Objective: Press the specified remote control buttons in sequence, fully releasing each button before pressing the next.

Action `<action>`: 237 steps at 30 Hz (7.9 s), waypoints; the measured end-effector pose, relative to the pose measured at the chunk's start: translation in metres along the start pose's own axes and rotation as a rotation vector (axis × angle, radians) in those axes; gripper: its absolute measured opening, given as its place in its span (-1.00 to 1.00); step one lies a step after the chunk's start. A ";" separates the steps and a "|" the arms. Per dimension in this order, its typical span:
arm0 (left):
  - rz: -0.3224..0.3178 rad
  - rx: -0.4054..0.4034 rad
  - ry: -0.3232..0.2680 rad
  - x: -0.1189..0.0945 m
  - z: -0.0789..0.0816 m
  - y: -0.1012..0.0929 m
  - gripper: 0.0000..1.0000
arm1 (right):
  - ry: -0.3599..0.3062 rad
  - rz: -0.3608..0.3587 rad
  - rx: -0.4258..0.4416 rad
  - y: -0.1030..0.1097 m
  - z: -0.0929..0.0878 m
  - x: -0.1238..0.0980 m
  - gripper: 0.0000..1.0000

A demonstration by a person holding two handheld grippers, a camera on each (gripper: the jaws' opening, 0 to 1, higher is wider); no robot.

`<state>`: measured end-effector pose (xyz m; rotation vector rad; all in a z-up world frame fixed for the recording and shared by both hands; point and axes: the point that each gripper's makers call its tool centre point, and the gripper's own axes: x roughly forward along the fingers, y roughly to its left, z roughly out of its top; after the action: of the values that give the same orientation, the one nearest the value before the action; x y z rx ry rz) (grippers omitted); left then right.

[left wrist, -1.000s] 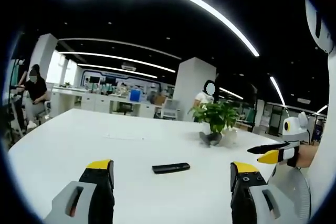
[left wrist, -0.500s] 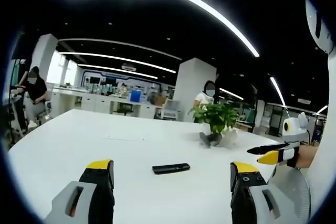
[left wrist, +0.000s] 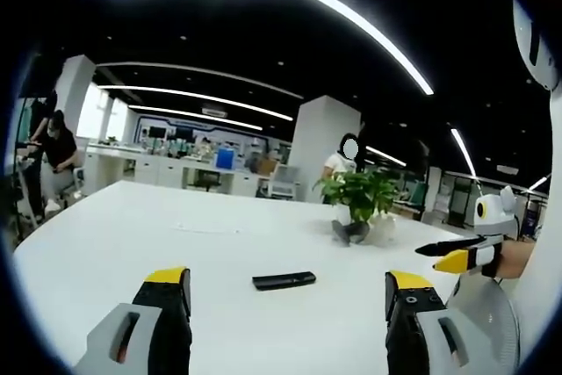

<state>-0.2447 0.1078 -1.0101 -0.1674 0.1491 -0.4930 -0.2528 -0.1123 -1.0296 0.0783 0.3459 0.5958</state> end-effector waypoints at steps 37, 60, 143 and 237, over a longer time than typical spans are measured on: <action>-0.212 0.050 0.292 0.074 -0.046 0.004 0.81 | 0.034 -0.120 0.035 -0.030 -0.002 -0.002 0.69; -0.405 0.125 0.652 0.157 -0.108 0.010 0.72 | 0.187 -0.125 0.035 -0.037 -0.038 -0.013 0.36; -0.787 0.780 1.109 0.152 -0.175 -0.012 -0.52 | 0.266 -0.059 0.018 -0.046 -0.050 -0.046 -0.88; -0.807 0.847 1.065 0.048 -0.197 -0.072 -0.51 | 0.796 0.306 -0.425 0.009 -0.145 0.055 -1.00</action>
<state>-0.2712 -0.0018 -1.1932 0.9295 0.9102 -1.3718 -0.2643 -0.0778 -1.1805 -0.5389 0.9795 0.9825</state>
